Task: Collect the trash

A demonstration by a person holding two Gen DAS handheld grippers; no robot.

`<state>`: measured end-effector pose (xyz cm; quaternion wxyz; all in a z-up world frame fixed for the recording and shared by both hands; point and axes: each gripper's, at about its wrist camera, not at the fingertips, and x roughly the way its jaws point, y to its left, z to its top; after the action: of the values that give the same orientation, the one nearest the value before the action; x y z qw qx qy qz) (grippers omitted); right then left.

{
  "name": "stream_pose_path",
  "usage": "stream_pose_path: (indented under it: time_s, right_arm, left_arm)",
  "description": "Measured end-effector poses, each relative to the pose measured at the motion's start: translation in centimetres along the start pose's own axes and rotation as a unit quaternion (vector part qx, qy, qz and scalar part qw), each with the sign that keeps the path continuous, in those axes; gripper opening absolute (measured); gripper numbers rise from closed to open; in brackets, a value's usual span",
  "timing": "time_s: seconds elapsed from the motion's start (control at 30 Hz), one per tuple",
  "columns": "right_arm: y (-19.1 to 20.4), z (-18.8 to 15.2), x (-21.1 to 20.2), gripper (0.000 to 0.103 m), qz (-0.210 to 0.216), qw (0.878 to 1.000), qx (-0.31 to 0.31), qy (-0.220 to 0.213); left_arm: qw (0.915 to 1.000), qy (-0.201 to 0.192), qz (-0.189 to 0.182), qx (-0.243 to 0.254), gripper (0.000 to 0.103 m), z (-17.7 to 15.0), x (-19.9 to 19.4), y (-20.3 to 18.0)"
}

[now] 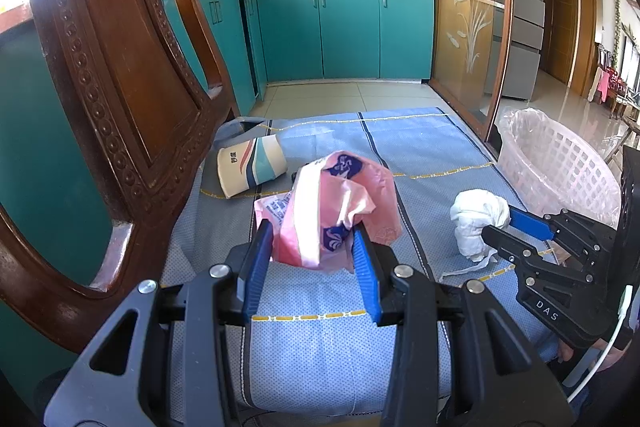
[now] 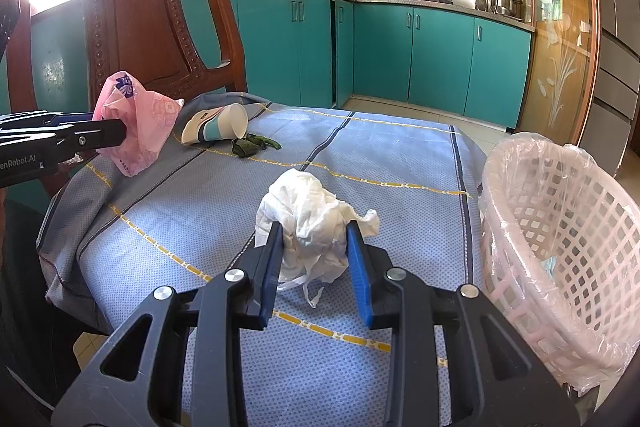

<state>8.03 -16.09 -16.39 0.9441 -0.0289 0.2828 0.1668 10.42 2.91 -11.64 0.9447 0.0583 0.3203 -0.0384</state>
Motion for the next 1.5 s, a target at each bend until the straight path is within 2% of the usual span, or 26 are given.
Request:
stream_pose_path:
  time_s: [1.0,1.2,1.3,1.5]
  right_arm:
    - [0.2,-0.1,0.0,0.032,0.001,1.000,-0.006,0.001]
    - [-0.5,0.5,-1.3,0.032,-0.010,1.000,0.001,-0.023]
    - [-1.2,1.4,-3.0,0.032,-0.017,0.999,0.002,-0.050]
    - [-5.3,3.4,-6.2,0.032,-0.040,0.994,0.034,-0.096]
  left_arm:
    - [1.0000,-0.002,0.000,0.000,0.040,0.1,-0.1,-0.1]
    - [0.9999,-0.012,0.004,-0.003,0.040,0.5,-0.6,0.1]
    - [0.9996,-0.027,0.006,-0.009,0.040,1.6,-1.2,0.6]
    - [0.9986,-0.051,-0.005,-0.017,0.040,3.7,-1.9,0.7]
